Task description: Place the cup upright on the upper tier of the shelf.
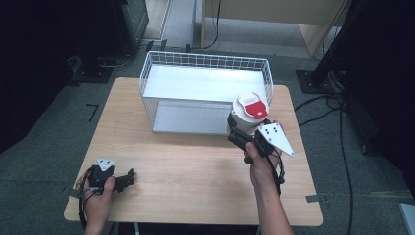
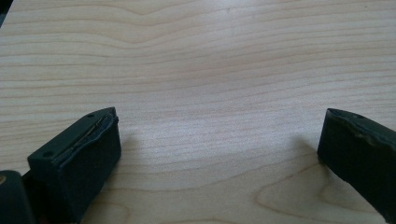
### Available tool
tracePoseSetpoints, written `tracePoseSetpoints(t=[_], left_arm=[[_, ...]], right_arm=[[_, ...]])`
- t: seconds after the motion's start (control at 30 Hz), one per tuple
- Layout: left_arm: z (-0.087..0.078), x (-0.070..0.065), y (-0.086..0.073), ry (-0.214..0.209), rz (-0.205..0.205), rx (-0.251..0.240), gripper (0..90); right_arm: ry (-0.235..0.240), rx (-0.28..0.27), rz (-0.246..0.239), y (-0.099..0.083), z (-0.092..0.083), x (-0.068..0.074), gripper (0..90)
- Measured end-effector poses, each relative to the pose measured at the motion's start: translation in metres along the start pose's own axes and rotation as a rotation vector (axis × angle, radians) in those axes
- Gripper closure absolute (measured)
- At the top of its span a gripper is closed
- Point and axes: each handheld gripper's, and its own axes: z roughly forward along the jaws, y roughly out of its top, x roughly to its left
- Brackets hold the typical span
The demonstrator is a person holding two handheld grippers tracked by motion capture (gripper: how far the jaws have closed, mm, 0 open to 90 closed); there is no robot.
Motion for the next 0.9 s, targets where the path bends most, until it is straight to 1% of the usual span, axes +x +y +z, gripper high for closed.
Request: tracePoseSetpoints(t=[0.17, 0.23, 0.27, 0.3, 0.33, 0.37, 0.47, 0.6, 0.63, 0.67, 0.73, 0.77, 0.83, 0.9], left_arm=[[0.0, 0.0, 0.0, 0.0, 0.0, 0.0, 0.0], [0.0, 0.0, 0.0, 0.001, -0.002, -0.003, 0.0], [0.0, 0.0, 0.0, 0.001, -0.002, -0.003, 0.0], [0.0, 0.0, 0.0, 0.0, 0.0, -0.001, 0.0], [0.0, 0.0, 0.0, 0.001, -0.003, -0.003, 0.0], [0.0, 0.0, 0.0, 0.0, 0.0, -0.001, 0.0], [0.0, 0.0, 0.0, 0.001, -0.002, -0.003, 0.0], [0.0, 0.0, 0.0, 0.001, -0.003, -0.003, 0.0], [0.0, 0.0, 0.0, 0.0, -0.003, -0.003, 0.0], [0.0, 0.0, 0.0, 0.0, -0.003, -0.003, 0.0], [0.0, 0.0, 0.0, 0.0, -0.003, -0.003, 0.0], [0.0, 0.0, 0.0, 0.0, -0.001, -0.001, 0.0], [0.0, 0.0, 0.0, 0.0, -0.003, -0.003, 0.0], [0.0, 0.0, 0.0, 0.0, -0.003, -0.003, 0.0]], right_arm=[[0.004, -0.019, -0.014, 0.016, 0.01, 0.002, 10.0], [0.004, -0.029, -0.025, 0.025, 0.016, 0.003, 10.0], [0.004, -0.029, -0.025, 0.025, 0.016, 0.003, 10.0], [0.003, -0.039, -0.026, 0.031, 0.02, 0.003, 10.0], [0.003, -0.039, -0.026, 0.031, 0.02, 0.003, 10.0], [0.004, -0.047, -0.029, 0.037, 0.024, 0.004, 10.0], [0.002, -0.054, -0.036, 0.042, 0.029, 0.005, 10.0], [0.002, -0.054, -0.046, 0.052, 0.041, 0.007, 10.0], [-0.001, -0.055, -0.048, 0.055, 0.047, 0.008, 10.0], [-0.001, -0.055, -0.048, 0.055, 0.047, 0.008, 10.0], [-0.002, -0.053, -0.05, 0.058, 0.054, 0.009, 10.1], [-0.004, -0.051, -0.056, 0.06, 0.06, 0.009, 10.0], [-0.008, -0.046, -0.065, 0.062, 0.067, 0.009, 10.0], [-0.002, -0.042, -0.056, 0.062, 0.071, 0.009, 10.1]])
